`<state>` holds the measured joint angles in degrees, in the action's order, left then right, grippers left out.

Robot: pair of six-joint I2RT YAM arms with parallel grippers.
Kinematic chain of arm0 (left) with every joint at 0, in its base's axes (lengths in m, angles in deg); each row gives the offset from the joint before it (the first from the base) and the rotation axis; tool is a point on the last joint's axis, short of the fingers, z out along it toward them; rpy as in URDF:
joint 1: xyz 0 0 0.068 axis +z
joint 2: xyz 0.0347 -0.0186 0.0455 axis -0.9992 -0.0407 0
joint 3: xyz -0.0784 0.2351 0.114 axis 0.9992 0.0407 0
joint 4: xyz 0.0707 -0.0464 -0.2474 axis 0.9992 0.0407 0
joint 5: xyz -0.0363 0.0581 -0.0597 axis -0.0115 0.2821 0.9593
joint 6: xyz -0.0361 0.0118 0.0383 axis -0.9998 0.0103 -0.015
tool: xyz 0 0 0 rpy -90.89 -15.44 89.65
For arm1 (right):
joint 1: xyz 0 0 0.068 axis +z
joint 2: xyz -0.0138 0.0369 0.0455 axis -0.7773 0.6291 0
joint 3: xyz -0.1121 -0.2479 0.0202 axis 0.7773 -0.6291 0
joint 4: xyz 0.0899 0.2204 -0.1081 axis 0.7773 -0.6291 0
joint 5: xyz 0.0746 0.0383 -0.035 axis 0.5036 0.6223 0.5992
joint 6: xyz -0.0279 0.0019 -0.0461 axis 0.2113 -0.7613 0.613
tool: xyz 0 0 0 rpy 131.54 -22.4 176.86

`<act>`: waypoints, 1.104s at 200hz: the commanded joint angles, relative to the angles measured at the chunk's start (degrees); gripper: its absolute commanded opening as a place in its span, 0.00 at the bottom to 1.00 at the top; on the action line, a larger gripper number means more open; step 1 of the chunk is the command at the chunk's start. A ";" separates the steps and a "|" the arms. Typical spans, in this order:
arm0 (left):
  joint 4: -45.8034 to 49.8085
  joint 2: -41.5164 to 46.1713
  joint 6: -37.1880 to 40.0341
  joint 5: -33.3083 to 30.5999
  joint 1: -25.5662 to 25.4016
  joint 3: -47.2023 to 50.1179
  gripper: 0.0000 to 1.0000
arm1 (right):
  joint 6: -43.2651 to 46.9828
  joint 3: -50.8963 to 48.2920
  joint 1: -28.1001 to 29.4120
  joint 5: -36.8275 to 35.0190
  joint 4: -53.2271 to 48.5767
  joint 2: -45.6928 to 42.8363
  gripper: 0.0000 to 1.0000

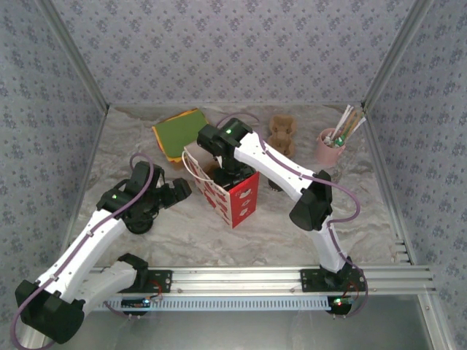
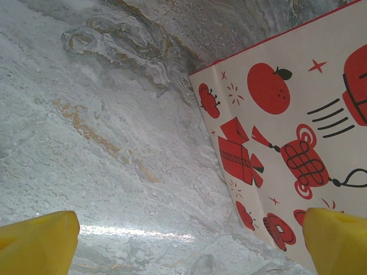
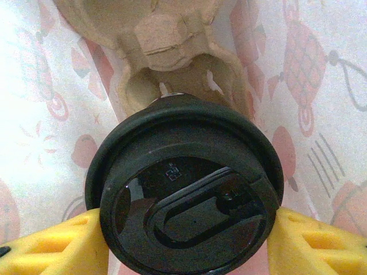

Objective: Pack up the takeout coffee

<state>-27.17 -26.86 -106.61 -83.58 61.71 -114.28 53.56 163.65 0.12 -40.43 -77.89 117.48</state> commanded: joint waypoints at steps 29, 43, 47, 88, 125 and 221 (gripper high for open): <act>0.03 0.16 0.39 0.14 0.21 -0.47 1.00 | -1.33 0.62 0.08 -0.97 -3.40 -2.33 0.63; 0.02 0.09 0.43 0.22 0.26 -0.45 1.00 | -1.46 0.56 0.11 -1.13 -3.51 -2.42 0.64; 0.09 0.08 0.37 0.18 0.21 -0.45 1.00 | -1.50 0.72 0.11 -1.10 -3.51 -2.49 0.63; -0.05 -0.05 0.44 0.27 0.20 -0.51 1.00 | -1.77 0.66 0.06 -1.35 -3.64 -2.86 0.64; -0.09 -0.15 0.43 0.40 0.20 -0.31 1.00 | -1.94 0.70 0.11 -1.73 -3.77 -2.95 0.64; -0.41 -0.12 0.41 0.50 0.20 -0.26 1.00 | -2.03 0.91 -0.07 -3.16 -4.21 -2.86 0.63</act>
<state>-27.38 -27.01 -106.63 -83.56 61.71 -114.28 52.47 163.65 0.12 -42.38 -77.89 116.87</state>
